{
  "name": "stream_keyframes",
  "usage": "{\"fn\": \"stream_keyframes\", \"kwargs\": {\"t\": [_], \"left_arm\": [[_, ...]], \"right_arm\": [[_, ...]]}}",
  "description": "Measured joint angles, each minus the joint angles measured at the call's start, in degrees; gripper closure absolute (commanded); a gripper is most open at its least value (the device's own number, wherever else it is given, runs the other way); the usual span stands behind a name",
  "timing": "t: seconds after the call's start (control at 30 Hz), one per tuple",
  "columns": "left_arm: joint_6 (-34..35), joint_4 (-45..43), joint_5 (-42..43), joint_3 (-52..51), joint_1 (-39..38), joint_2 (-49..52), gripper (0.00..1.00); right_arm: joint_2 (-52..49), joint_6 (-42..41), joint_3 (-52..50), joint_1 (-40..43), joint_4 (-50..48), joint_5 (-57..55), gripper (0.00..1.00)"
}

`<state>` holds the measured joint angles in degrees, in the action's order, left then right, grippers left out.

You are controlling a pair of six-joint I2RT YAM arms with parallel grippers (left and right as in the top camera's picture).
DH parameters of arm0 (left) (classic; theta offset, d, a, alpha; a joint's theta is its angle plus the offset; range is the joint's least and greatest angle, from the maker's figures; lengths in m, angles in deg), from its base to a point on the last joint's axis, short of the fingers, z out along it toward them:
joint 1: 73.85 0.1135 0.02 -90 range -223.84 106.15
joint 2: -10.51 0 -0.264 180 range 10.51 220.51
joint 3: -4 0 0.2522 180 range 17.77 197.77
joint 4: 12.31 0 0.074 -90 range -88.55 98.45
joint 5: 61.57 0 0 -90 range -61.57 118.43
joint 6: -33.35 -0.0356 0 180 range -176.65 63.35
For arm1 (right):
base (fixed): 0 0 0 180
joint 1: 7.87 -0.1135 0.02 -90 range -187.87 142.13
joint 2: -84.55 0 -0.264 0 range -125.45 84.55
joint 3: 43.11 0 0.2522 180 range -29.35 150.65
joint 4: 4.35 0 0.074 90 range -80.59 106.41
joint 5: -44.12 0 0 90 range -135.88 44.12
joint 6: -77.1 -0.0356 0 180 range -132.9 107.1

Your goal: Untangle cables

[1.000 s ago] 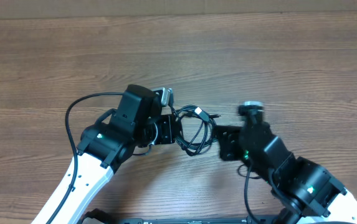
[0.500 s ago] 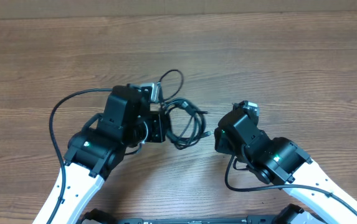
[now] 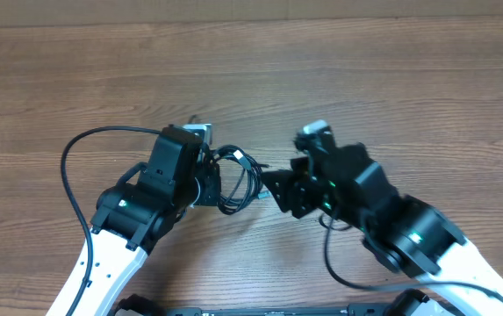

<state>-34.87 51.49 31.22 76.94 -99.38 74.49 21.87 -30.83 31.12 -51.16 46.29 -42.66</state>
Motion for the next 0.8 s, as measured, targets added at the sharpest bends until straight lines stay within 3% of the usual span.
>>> {"fn": "stream_keyframes", "kwargs": {"t": [0.17,0.27,0.33,0.4,0.57,0.8], "left_arm": [[-7.2,1.0,3.5,0.0,-1.2,0.0,0.96],[-9.7,1.5,4.4,0.0,-1.4,0.0,0.96],[-10.3,1.5,4.4,0.0,-1.4,0.0,0.96],[-10.1,2.0,3.8,0.0,-1.4,0.0,0.96],[-5.1,1.6,-1.8,0.0,-1.5,0.0,0.96],[8.6,2.9,-10.6,0.0,-1.5,0.0,0.96]], "right_arm": [[-7.3,8.3,0.0,-1.2,-3.9,1.0,0.4],[-9.7,11.6,0.0,-2.9,-5.6,1.6,0.62],[-10.6,12.8,0.0,-3.7,-5.3,1.6,0.82],[-11.0,13.3,0.0,-3.6,-4.2,1.1,0.92],[-10.5,12.1,0.0,-3.7,-3.1,0.9,0.96],[-4.9,7.0,0.0,-3.7,1.8,-0.5,0.96]]}}
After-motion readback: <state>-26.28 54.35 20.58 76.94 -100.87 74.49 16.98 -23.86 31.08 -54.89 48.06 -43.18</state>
